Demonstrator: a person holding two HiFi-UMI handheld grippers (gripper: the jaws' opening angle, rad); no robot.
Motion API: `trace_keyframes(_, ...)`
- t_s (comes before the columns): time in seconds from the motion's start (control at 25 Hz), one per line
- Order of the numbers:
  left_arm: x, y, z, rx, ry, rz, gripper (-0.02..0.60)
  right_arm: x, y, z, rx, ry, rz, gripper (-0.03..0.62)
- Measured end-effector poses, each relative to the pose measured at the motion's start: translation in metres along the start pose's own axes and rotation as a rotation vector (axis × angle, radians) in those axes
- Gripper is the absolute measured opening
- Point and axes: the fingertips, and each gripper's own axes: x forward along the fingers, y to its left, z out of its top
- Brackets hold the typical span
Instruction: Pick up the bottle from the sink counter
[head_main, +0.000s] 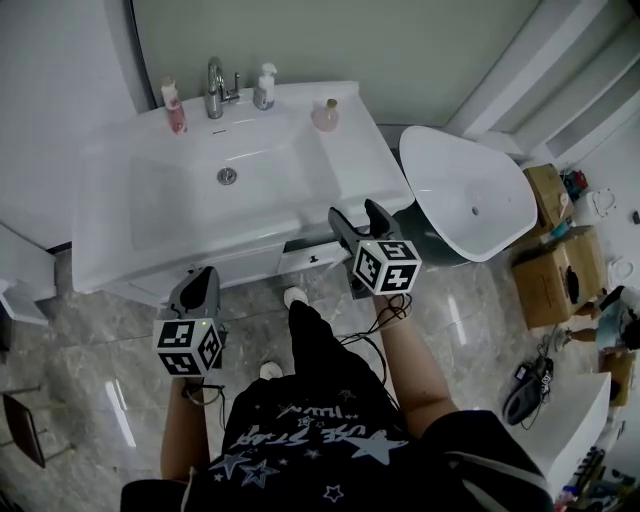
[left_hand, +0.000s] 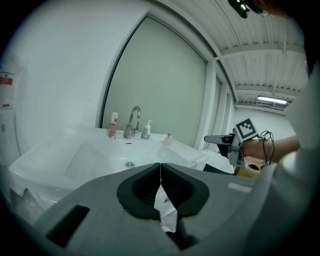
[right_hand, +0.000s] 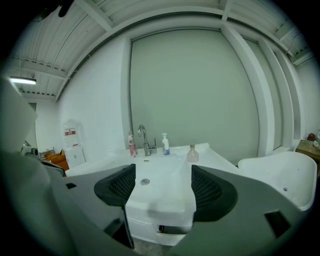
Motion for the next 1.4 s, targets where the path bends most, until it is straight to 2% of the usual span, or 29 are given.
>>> trace_keyframes(0.2, 0.040, 0.017, 0.010, -0.002, 0.019, 0.040, 0.020, 0.057, -0.025, 0.010, 0.011, -0.001, 0.024, 0.334)
trace_keyframes(0.6, 0.152, 0.035, 0.061, 0.008, 0.052, 0.090, 0.020, 0.179, -0.091, 0.043, 0.008, 0.028, 0.068, 0.334)
trace_keyframes(0.96, 0.227, 0.054, 0.081, -0.011, 0.100, 0.140, 0.020, 0.256, -0.139, 0.032, 0.007, 0.122, 0.079, 0.322)
trace_keyframes(1.4, 0.311, 0.052, 0.100, -0.006, 0.117, 0.140, 0.020, 0.341, -0.173, 0.030, -0.051, 0.147, 0.096, 0.301)
